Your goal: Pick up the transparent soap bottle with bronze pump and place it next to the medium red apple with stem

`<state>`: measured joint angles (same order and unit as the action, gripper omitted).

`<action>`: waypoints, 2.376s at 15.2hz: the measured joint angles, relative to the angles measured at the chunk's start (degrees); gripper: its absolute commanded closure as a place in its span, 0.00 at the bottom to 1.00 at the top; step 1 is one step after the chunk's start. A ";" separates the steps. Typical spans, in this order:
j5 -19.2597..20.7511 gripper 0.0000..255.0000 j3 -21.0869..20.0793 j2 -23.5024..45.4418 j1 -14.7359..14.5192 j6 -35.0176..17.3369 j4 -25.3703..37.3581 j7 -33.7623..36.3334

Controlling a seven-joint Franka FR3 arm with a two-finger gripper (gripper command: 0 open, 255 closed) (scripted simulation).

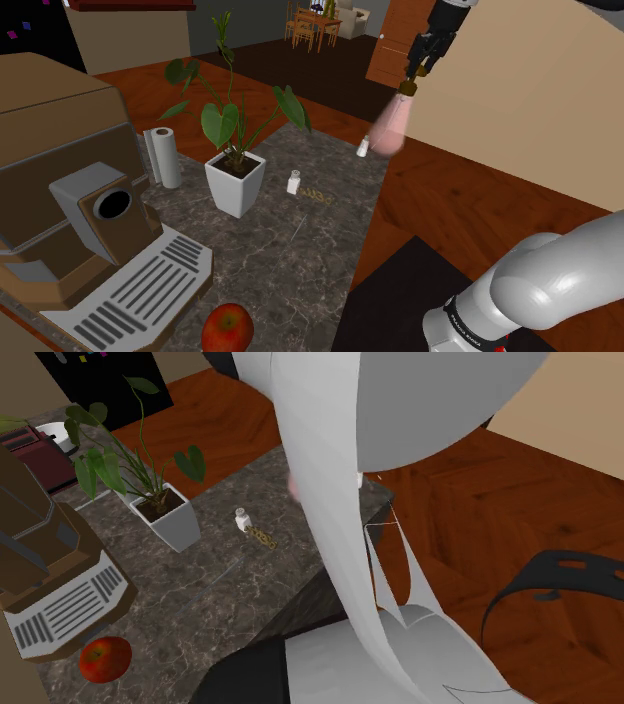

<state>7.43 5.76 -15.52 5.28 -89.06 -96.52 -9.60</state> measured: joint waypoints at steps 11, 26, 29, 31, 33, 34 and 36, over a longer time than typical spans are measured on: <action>-0.37 1.00 0.18 4.71 0.06 9.18 13.97 -1.40; -0.08 1.00 -4.02 6.33 -3.03 15.75 21.33 4.94; -0.08 1.00 -6.81 4.21 -4.76 13.83 16.70 9.70; -0.22 1.00 -8.38 2.61 -5.70 12.52 13.48 12.44; -0.43 1.00 -10.25 1.46 -6.76 11.85 11.28 15.42; -0.55 1.00 -11.03 1.32 -7.18 10.85 10.01 16.79; -0.76 1.00 -12.97 1.31 -8.19 10.29 9.03 19.86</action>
<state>6.67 -7.21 -14.21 -2.91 -78.77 -87.49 10.26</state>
